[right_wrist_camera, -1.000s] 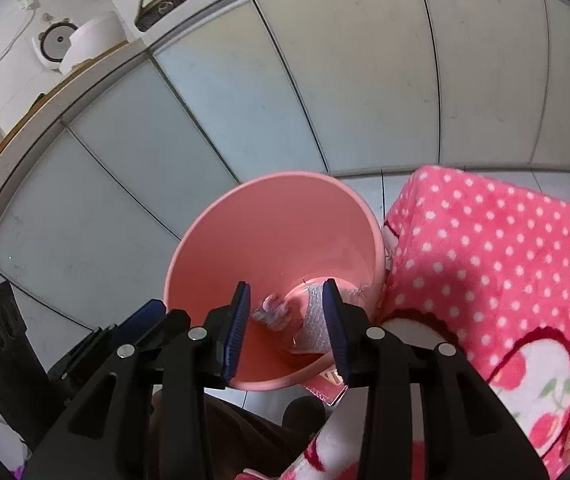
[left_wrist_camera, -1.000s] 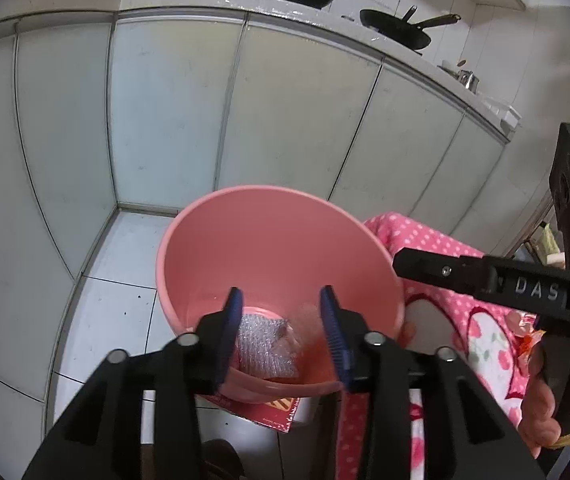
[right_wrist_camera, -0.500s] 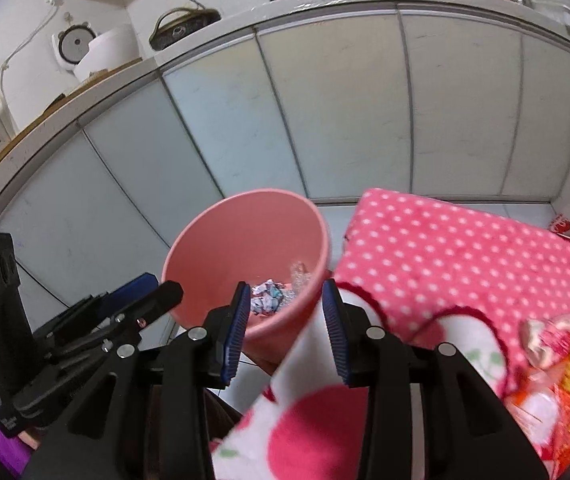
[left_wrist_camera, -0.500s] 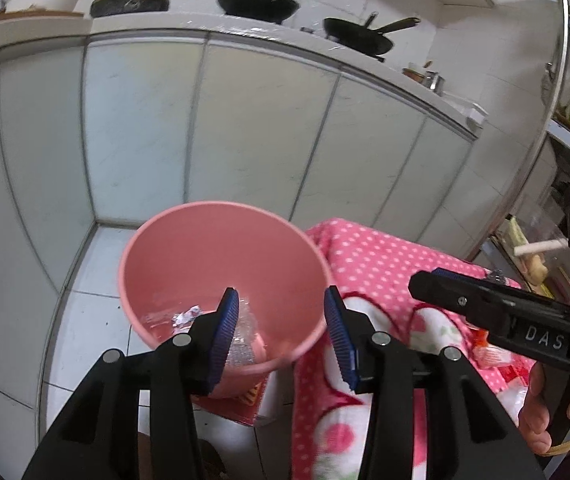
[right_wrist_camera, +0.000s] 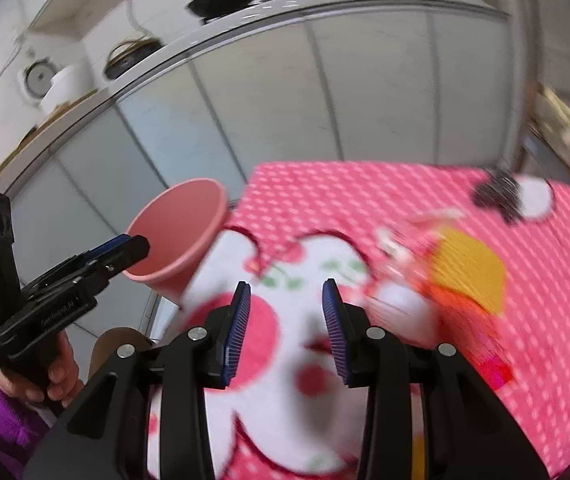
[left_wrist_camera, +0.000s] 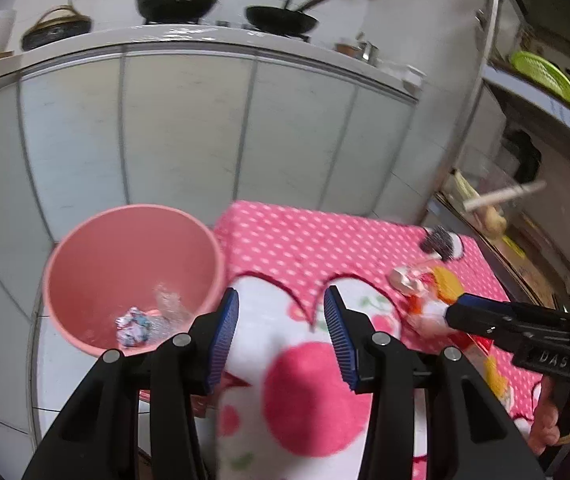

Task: Collect trash
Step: 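Move both open tools back over the remaining trash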

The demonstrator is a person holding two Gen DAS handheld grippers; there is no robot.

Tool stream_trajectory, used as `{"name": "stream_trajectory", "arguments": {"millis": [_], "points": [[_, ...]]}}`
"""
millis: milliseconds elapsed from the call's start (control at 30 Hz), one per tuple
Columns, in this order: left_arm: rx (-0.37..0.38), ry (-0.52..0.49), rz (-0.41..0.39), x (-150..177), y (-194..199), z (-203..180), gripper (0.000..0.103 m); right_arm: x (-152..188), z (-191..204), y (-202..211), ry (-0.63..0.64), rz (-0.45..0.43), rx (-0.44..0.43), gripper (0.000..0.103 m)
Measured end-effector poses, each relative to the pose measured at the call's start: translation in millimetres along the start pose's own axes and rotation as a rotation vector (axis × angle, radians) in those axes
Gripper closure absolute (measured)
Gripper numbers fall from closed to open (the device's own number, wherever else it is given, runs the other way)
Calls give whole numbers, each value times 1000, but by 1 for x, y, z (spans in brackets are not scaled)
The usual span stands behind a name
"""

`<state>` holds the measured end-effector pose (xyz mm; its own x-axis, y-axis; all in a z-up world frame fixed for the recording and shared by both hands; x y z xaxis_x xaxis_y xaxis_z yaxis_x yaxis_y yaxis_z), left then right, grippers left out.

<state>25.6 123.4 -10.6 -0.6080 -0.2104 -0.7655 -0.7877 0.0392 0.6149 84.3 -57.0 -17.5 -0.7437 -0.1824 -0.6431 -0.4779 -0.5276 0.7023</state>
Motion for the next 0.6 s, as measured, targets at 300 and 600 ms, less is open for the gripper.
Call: {"name": "stream_trajectory", "arguments": {"millis": [300, 600], "points": [[101, -96, 76, 21, -18, -58, 54, 34, -98, 52, -167, -50, 160, 65], [186, -168, 152, 32, -46, -108, 54, 52, -135, 60, -243, -55, 191, 65]]}}
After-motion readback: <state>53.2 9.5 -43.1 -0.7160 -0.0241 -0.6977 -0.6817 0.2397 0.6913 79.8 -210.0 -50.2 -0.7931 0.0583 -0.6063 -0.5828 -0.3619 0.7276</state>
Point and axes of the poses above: each gripper's, at about its wrist camera, not at the fingertips, and y roughly against the way its jaws point, z to its left, x to its underside, the point moved 5 cm from there along -y, roughly the way its jaws point, and after that the axes turned 1 degree about -y, right-handed, at the moved point
